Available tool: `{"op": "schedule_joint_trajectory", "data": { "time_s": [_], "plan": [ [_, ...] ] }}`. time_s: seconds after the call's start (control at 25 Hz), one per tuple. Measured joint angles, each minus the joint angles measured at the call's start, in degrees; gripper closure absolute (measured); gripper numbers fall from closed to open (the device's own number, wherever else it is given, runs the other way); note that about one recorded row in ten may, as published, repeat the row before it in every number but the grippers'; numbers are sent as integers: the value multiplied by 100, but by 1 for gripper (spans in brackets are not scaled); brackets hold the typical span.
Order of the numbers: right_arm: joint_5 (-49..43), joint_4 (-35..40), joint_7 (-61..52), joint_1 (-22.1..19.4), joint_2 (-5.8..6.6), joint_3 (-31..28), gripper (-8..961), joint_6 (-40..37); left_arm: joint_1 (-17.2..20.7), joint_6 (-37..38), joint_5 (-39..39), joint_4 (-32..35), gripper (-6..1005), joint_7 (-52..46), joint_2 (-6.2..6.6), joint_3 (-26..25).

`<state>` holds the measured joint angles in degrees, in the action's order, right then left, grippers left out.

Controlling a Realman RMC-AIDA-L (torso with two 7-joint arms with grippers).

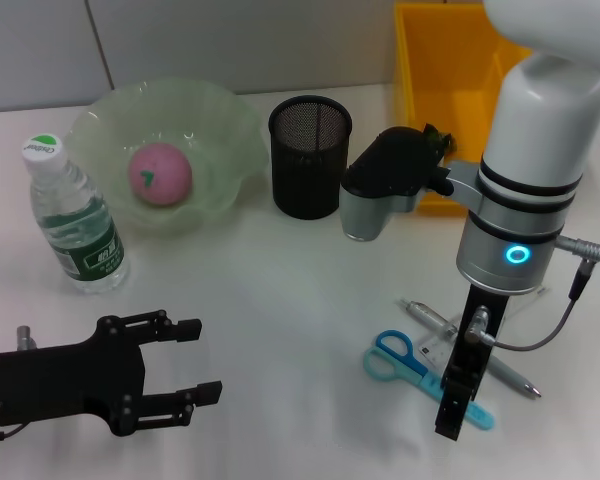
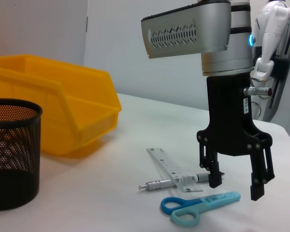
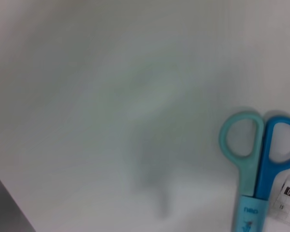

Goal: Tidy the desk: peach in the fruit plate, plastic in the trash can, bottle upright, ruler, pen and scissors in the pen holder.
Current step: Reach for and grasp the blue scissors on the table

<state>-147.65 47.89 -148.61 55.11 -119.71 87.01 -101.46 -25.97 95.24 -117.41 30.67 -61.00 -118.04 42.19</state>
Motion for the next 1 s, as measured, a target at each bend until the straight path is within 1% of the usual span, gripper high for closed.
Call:
{"op": "schedule_joint_trajectory", "data": {
  "time_s": [0.2, 0.36, 0.4, 0.44, 0.48, 0.56, 0.76, 0.84, 1.0],
  "plan": [
    [6, 116, 26, 0, 6, -25, 231, -52, 2, -4, 3, 0, 246, 0, 0, 0],
    [140, 539, 34, 0, 41, -119, 231, -305, 10, -3, 8, 0, 246, 0, 0, 0],
    [140, 539, 34, 0, 41, -119, 231, -305, 10, -3, 8, 0, 246, 0, 0, 0],
    [185, 729, 34, 21, 46, -205, 231, -405, 21, 0, 9, 0, 246, 0, 0, 0],
    [185, 729, 34, 21, 46, -205, 232, -405, 23, 3, 9, 0, 246, 0, 0, 0],
    [178, 906, 34, 116, 49, -338, 232, -434, 26, 5, 9, 0, 246, 0, 0, 0],
    [105, 826, 42, 291, 53, -307, 232, -259, 37, 15, 10, 0, 246, 0, 0, 0],
    [49, 554, 89, 428, 43, -280, 233, -52, 34, 16, 12, 0, 246, 0, -2, 0],
    [28, 344, 111, 513, 36, -226, 235, 136, 31, 15, 12, 0, 246, 0, -5, 0]
  ]
}}
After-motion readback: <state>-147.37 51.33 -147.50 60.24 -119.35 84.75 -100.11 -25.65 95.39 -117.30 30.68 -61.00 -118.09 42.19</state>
